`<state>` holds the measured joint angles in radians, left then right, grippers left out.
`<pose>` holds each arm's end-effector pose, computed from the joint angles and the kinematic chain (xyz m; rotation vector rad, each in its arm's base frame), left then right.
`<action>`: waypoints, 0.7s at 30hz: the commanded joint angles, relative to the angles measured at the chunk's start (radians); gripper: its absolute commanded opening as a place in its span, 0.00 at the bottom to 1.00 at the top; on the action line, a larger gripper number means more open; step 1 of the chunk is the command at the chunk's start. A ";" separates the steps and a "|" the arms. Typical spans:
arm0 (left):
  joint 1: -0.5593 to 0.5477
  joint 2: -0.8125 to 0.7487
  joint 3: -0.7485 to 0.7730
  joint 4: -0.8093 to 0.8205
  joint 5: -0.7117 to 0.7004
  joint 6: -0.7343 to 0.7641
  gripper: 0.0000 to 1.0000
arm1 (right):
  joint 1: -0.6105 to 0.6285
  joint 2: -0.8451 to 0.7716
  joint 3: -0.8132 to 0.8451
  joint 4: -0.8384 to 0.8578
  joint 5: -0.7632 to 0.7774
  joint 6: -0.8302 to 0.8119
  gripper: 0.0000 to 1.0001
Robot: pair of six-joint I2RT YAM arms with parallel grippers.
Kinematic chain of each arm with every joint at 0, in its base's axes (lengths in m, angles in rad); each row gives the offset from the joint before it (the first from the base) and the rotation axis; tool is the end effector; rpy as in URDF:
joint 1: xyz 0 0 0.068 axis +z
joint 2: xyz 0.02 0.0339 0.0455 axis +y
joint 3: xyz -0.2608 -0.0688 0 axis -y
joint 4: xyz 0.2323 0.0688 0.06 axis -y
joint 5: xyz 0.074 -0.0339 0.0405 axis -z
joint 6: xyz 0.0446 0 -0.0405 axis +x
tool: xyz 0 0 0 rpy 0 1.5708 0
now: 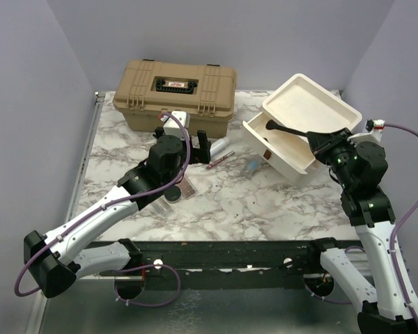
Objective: Organize the makeup
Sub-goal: Place the makeup brush in the drawer.
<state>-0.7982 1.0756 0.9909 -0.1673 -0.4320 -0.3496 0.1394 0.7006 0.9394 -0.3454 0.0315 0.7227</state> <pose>0.1833 -0.1613 0.3546 0.1015 1.8166 -0.4243 0.1488 0.0195 0.3823 0.5165 1.6361 0.6196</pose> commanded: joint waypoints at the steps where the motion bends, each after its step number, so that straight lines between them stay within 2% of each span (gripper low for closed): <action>1: 0.016 -0.006 -0.006 -0.013 0.026 -0.022 0.99 | 0.006 0.019 -0.017 -0.042 0.043 0.029 0.00; 17: 0.033 -0.045 -0.039 -0.012 -0.030 -0.042 0.99 | 0.006 0.083 -0.072 0.045 -0.024 0.108 0.00; 21: 0.036 -0.056 -0.045 -0.012 -0.038 -0.047 0.99 | 0.006 0.103 -0.072 0.078 -0.096 0.094 0.00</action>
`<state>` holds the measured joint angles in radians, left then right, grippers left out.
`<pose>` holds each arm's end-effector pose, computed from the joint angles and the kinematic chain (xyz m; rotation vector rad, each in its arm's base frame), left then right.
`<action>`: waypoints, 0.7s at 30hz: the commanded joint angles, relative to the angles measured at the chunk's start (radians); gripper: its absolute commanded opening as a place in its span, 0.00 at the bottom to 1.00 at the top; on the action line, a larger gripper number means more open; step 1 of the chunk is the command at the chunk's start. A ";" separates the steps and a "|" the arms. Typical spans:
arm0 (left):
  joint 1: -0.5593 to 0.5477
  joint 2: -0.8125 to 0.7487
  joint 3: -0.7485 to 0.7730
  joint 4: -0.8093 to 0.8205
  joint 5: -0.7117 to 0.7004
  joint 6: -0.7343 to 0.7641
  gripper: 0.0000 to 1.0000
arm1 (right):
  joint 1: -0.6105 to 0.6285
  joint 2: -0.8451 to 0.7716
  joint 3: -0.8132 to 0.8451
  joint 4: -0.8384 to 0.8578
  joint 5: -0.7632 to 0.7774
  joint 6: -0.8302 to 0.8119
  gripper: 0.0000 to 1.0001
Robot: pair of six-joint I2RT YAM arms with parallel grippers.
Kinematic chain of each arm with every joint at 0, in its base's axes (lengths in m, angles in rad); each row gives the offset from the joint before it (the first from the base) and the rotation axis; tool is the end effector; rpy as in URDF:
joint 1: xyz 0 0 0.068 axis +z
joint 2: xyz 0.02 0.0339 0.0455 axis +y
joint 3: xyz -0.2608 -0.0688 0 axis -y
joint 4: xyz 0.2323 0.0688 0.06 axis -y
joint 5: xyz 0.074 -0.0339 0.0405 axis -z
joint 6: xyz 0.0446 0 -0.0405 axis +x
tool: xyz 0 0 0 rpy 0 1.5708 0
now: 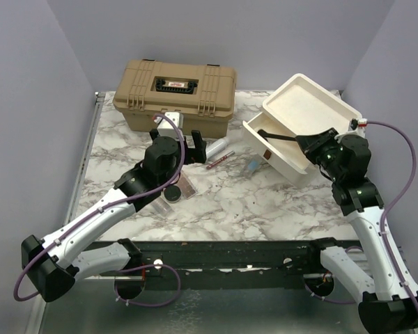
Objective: Organize the makeup
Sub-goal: Place the makeup brush in the drawer.
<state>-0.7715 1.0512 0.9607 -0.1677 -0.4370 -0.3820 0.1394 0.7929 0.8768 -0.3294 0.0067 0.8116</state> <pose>0.1837 -0.1523 0.3494 0.0463 1.8237 -0.4205 0.1768 0.0245 0.3497 0.6205 1.7614 0.6616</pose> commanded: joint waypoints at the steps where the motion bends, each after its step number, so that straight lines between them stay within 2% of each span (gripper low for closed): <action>1: 0.009 -0.033 -0.018 -0.012 -0.037 -0.016 0.99 | 0.006 0.015 -0.011 0.069 -0.083 -0.002 0.00; 11: 0.010 -0.061 -0.033 -0.011 -0.090 -0.043 0.99 | 0.006 0.040 0.019 0.006 -0.079 -0.074 0.09; 18: 0.011 -0.062 -0.031 -0.011 -0.097 -0.045 0.99 | 0.006 0.084 0.068 -0.015 -0.199 -0.091 0.15; 21: 0.011 -0.055 -0.030 -0.012 -0.094 -0.046 0.99 | 0.005 0.091 0.081 -0.032 -0.180 -0.104 0.19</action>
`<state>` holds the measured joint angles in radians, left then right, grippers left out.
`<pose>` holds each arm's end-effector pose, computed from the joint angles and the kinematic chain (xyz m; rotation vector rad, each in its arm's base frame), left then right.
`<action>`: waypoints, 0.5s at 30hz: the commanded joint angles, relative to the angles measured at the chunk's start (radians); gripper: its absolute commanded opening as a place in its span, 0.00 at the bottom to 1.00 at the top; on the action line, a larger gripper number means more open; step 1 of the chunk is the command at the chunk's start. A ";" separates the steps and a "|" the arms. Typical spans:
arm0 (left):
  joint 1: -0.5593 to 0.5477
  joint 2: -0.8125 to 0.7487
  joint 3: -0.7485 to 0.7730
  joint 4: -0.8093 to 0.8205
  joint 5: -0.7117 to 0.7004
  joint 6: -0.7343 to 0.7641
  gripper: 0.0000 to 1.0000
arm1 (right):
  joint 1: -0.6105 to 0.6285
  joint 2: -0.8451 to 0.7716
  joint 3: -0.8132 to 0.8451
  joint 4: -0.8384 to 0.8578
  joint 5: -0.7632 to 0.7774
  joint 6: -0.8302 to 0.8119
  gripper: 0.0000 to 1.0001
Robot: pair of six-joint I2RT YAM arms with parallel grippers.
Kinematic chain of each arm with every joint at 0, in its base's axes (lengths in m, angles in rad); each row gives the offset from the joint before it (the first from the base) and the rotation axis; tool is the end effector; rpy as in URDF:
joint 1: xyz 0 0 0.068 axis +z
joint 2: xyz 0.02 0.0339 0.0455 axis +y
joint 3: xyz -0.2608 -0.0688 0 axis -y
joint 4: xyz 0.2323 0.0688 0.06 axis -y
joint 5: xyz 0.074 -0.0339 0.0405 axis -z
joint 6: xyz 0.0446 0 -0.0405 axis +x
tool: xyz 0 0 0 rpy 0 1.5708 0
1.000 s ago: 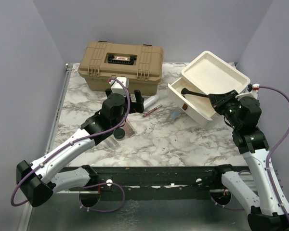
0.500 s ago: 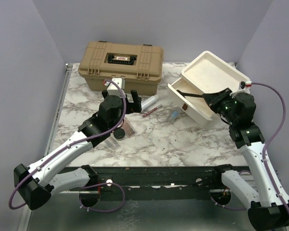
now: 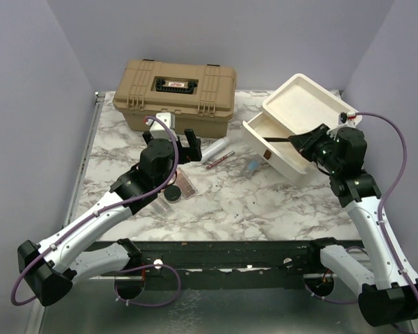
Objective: Organize the makeup
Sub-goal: Place the makeup brush in the drawer.
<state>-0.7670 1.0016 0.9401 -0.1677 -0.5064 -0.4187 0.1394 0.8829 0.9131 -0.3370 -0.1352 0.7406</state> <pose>0.1770 -0.1406 0.3531 -0.0507 1.7876 -0.4008 0.1947 0.0334 0.3463 0.4822 1.8799 0.7232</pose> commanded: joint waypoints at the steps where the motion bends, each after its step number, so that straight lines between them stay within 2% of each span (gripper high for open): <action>1: 0.005 -0.002 -0.009 -0.012 -0.023 -0.009 0.99 | 0.006 -0.001 0.049 -0.035 -0.025 -0.041 0.22; 6: 0.005 0.005 -0.012 -0.012 -0.024 -0.008 0.99 | 0.006 -0.021 0.059 -0.076 0.034 -0.078 0.25; 9: 0.006 0.013 -0.014 -0.013 -0.018 -0.008 0.99 | 0.006 -0.027 0.071 -0.103 0.059 -0.113 0.32; 15: 0.011 0.028 -0.019 -0.013 -0.023 -0.021 0.99 | 0.006 -0.030 0.088 -0.115 0.062 -0.129 0.34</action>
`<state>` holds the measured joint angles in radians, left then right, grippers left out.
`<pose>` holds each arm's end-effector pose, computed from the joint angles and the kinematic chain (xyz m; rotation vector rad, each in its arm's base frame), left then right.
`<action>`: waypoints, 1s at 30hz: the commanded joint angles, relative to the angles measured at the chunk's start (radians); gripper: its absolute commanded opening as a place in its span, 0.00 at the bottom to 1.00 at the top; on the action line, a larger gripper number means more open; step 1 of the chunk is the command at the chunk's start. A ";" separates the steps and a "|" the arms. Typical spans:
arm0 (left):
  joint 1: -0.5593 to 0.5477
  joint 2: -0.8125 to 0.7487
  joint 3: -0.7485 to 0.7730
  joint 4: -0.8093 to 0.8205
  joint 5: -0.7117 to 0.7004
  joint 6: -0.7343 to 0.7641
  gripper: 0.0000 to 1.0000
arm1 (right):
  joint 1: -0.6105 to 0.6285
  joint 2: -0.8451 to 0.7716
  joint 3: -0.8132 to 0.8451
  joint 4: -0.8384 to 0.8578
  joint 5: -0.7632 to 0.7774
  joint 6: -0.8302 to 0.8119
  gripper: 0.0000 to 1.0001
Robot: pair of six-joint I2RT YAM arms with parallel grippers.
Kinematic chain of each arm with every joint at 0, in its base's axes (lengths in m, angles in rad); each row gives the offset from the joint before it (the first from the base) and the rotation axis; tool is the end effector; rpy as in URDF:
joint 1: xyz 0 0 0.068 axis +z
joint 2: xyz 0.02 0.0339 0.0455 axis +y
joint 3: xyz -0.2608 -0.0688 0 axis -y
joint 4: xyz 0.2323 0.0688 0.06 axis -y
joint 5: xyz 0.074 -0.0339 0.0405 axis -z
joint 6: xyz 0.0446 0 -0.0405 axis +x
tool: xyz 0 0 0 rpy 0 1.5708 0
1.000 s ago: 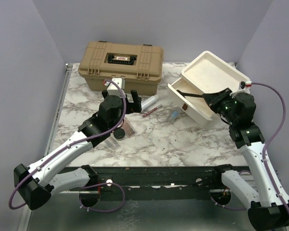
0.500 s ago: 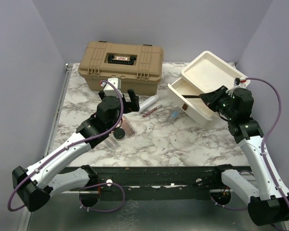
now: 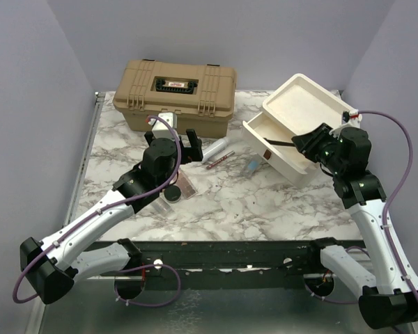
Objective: Organize the makeup
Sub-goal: Place the makeup brush in the drawer.
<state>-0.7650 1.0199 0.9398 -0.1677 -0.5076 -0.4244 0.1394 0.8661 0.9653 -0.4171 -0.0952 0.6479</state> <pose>0.1805 -0.1432 0.3492 -0.0522 1.8030 -0.3913 0.1863 0.0304 0.3579 0.4221 1.8896 0.6223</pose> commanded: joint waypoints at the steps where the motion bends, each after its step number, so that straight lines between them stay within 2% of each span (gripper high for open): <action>1: 0.011 0.012 -0.019 -0.014 -0.021 -0.018 0.99 | 0.005 -0.014 0.037 -0.032 0.013 -0.037 0.34; 10: 0.040 0.020 -0.036 -0.026 -0.016 -0.046 0.99 | 0.006 -0.005 0.050 -0.052 0.013 -0.038 0.35; 16: 0.111 0.061 -0.077 -0.067 -0.011 -0.146 0.99 | 0.006 -0.025 0.057 -0.017 -0.058 -0.053 0.35; 21: 0.182 0.116 -0.099 -0.089 0.041 -0.217 0.99 | 0.006 -0.018 0.075 -0.023 -0.080 -0.058 0.41; 30: 0.247 0.238 -0.136 -0.089 0.080 -0.319 0.99 | 0.006 -0.031 0.088 0.011 -0.169 -0.094 0.51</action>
<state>-0.5415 1.2053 0.8223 -0.2371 -0.4606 -0.6674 0.1394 0.8555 1.0245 -0.4404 -0.1829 0.5934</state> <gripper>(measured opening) 0.990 0.483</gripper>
